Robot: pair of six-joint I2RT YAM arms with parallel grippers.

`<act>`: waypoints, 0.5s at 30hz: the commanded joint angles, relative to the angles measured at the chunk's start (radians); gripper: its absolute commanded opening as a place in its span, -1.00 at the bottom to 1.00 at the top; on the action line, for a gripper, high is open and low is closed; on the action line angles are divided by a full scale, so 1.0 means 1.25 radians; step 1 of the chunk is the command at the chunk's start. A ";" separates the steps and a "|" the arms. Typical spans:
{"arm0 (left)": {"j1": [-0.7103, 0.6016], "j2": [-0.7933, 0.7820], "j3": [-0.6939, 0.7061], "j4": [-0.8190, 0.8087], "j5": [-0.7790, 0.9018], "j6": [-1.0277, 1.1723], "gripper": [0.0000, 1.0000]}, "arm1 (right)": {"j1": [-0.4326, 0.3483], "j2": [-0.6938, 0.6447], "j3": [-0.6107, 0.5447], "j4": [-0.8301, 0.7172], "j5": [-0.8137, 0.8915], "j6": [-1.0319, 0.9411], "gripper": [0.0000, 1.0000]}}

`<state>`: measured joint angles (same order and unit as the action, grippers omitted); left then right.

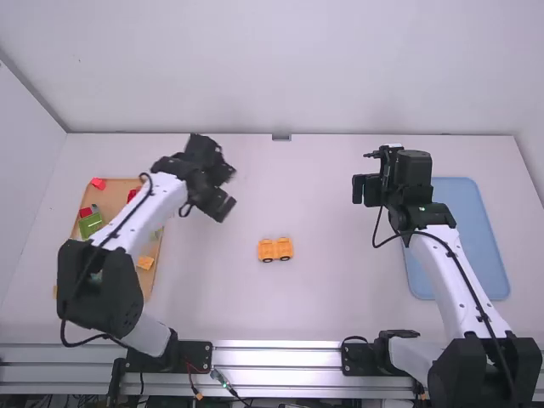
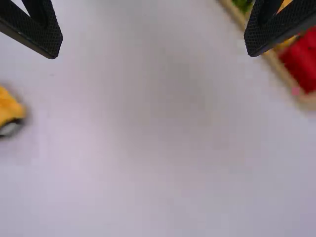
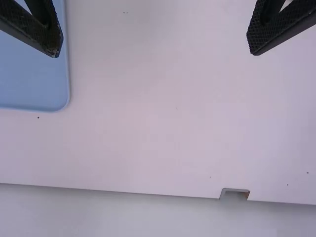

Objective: Assemble lego blocks to make yellow taxi

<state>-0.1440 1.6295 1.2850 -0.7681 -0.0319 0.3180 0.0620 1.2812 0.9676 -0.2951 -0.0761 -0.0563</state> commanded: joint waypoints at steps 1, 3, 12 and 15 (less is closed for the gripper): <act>0.111 -0.009 -0.028 -0.007 -0.009 -0.172 0.98 | 0.004 0.005 0.033 0.001 -0.005 0.000 0.98; 0.183 -0.006 -0.039 0.001 -0.009 -0.225 0.98 | 0.004 0.005 0.033 -0.001 -0.005 0.000 0.98; 0.432 0.078 -0.066 0.034 0.091 -0.305 0.68 | 0.004 0.005 0.033 -0.001 -0.005 0.006 0.98; 0.461 0.118 -0.066 0.045 0.052 -0.349 0.57 | 0.004 0.005 0.033 -0.001 -0.005 0.006 0.98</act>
<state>0.4183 1.7477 1.2186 -0.7124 0.0357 -0.0628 0.0616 1.2812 0.9676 -0.2955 -0.0757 -0.0525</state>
